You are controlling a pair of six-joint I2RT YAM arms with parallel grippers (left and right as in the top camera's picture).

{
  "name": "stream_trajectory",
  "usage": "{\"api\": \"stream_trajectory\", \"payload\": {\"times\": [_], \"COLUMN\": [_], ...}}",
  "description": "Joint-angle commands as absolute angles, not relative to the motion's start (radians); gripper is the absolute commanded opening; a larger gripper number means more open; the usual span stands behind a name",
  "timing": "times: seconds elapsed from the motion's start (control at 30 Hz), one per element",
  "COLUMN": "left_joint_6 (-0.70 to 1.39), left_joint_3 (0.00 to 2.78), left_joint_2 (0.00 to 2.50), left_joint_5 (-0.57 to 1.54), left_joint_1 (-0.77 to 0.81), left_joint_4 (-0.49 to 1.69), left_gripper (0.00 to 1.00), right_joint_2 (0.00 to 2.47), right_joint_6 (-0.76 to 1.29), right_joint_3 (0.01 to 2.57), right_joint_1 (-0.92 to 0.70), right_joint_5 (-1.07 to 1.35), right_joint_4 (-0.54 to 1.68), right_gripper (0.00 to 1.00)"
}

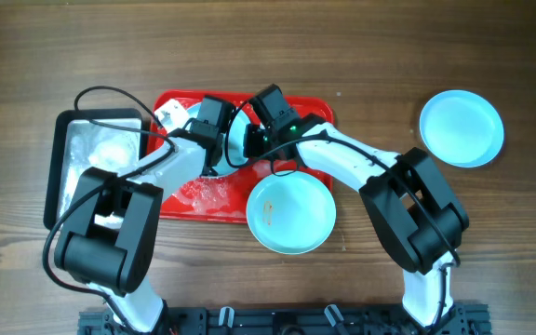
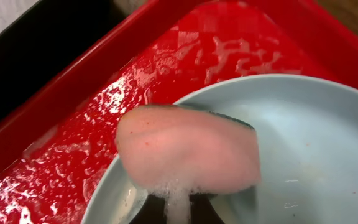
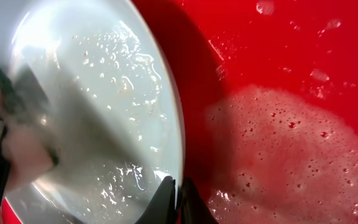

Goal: Clean dirty plates on tray and stack at the side
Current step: 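Scrub the plate again with the pink sponge in the left gripper, then lift the scrubbed plate off the tray with the right gripper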

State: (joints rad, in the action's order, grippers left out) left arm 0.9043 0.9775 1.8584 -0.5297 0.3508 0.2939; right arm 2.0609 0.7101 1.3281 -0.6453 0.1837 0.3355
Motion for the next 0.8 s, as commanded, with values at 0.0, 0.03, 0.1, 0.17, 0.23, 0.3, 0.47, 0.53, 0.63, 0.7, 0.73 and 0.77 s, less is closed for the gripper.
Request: {"api": "stream_trajectory", "payload": {"times": [0.0, 0.03, 0.1, 0.17, 0.23, 0.3, 0.47, 0.53, 0.63, 0.7, 0.73, 0.77], "left_joint_6": [0.928, 0.928, 0.92, 0.916, 0.896, 0.894, 0.894, 0.894, 0.894, 0.894, 0.894, 0.894], "left_joint_3": [0.963, 0.971, 0.984, 0.989, 0.989, 0.989, 0.989, 0.989, 0.989, 0.989, 0.989, 0.989], "left_joint_2": [1.86, 1.835, 1.779, 1.697, 1.619, 1.53, 1.338, 1.271, 1.22, 1.212, 1.214, 1.221], "left_joint_5": [-0.465, -0.465, -0.465, -0.466, -0.465, -0.469, -0.454, -0.412, -0.331, -0.267, -0.242, -0.222], "left_joint_1": [0.347, 0.347, 0.347, 0.344, 0.333, 0.313, 0.246, 0.222, 0.201, 0.192, 0.191, 0.191], "left_joint_4": [0.253, 0.249, 0.25, 0.251, 0.252, 0.269, 0.376, 0.46, 0.577, 0.659, 0.693, 0.721], "left_gripper": [0.04, 0.04, 0.04, 0.04, 0.04, 0.04, 0.04, 0.04, 0.04, 0.04, 0.04, 0.04], "right_joint_2": [2.074, 2.074, 2.075, 2.076, 2.08, 2.086, 2.089, 2.088, 2.06, 2.015, 1.988, 1.958], "right_joint_6": [0.682, 0.681, 0.681, 0.681, 0.682, 0.682, 0.679, 0.64, 0.583, 0.548, 0.531, 0.512], "right_joint_3": [1.327, 1.327, 1.327, 1.327, 1.327, 1.327, 1.327, 1.327, 1.329, 1.329, 1.329, 1.329], "right_joint_1": [-0.65, -0.65, -0.65, -0.65, -0.65, -0.65, -0.65, -0.649, -0.635, -0.622, -0.617, -0.614], "right_joint_5": [0.208, 0.208, 0.208, 0.208, 0.208, 0.209, 0.208, 0.208, 0.208, 0.182, 0.144, 0.093], "right_joint_4": [0.333, 0.333, 0.332, 0.333, 0.333, 0.332, 0.33, 0.324, 0.334, 0.356, 0.374, 0.394], "right_gripper": [0.04, 0.04, 0.04, 0.04, 0.04, 0.04, 0.04, 0.04, 0.04, 0.04, 0.04, 0.04]}}
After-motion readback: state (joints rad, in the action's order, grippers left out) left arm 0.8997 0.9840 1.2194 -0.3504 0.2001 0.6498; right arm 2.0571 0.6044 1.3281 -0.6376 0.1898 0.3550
